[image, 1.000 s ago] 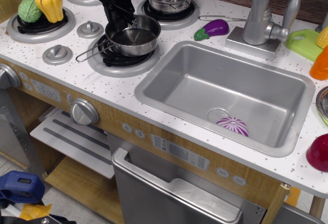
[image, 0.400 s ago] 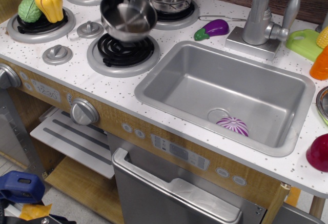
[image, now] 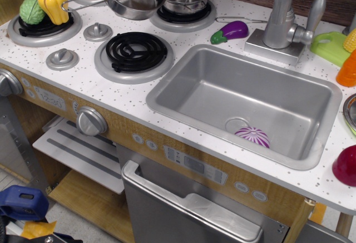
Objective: Pick up pan from stove
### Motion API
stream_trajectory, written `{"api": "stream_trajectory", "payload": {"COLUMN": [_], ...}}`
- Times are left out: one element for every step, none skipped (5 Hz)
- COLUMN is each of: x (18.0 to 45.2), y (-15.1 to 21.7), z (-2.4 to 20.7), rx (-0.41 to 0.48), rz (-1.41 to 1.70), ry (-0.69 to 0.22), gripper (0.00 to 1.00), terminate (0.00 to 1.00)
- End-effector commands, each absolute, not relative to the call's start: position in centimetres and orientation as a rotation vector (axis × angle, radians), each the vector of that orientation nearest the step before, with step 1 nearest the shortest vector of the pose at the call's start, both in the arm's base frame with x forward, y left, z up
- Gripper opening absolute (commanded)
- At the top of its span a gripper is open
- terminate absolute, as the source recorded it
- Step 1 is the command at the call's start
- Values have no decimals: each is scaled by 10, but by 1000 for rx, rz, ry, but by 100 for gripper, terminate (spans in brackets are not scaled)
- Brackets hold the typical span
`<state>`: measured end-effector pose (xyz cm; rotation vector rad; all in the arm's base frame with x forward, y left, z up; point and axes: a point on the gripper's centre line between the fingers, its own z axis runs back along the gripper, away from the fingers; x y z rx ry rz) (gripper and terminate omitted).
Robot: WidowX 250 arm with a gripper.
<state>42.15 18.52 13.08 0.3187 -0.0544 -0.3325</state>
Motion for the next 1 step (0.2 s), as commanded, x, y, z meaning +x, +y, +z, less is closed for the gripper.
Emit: {"api": "stream_trajectory", "payload": {"x": [418], "y": [182], "z": [189], "rx": [383], "rz": [-326], "ry": [-171], "gripper": [0], "terminate": [100]}}
